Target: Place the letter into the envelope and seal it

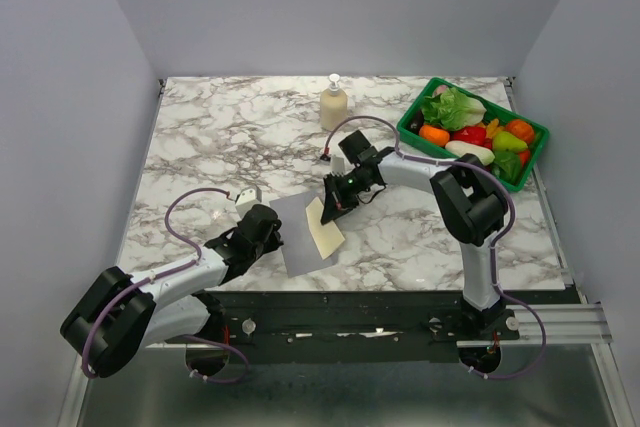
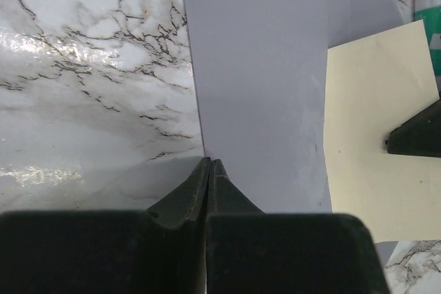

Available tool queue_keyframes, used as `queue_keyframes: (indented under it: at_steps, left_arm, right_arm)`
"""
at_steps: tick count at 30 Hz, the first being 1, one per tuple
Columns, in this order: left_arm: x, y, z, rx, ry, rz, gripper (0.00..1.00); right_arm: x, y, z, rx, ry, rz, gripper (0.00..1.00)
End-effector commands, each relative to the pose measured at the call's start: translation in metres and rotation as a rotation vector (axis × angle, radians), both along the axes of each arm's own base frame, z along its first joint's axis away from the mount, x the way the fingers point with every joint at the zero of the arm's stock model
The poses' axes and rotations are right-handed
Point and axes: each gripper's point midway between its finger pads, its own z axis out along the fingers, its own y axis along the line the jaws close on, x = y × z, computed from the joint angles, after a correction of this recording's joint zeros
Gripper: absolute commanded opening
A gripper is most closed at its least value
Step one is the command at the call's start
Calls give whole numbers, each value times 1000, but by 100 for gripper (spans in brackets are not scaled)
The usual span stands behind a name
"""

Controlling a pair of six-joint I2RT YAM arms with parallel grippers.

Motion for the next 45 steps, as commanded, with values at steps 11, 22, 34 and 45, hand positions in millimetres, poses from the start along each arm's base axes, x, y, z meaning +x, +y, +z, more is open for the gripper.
queue_keyframes:
  at_steps: [11,22,34,45]
  left_arm:
    - [-8,12,-13,62,47,3,6]
    - [-9,11,-14,60,50,2,6]
    - [-8,10,-13,57,49,-2,6]
    - [-9,10,-13,56,49,0,6]
  right_arm:
    - [4,10,-13,-50,-27,-94,1]
    - [7,18,-16,-81,-74,-154,1]
    - [6,32,-11,-48,-102,-178,1]
    - [3,36,-11,-57,-125,-157,17]
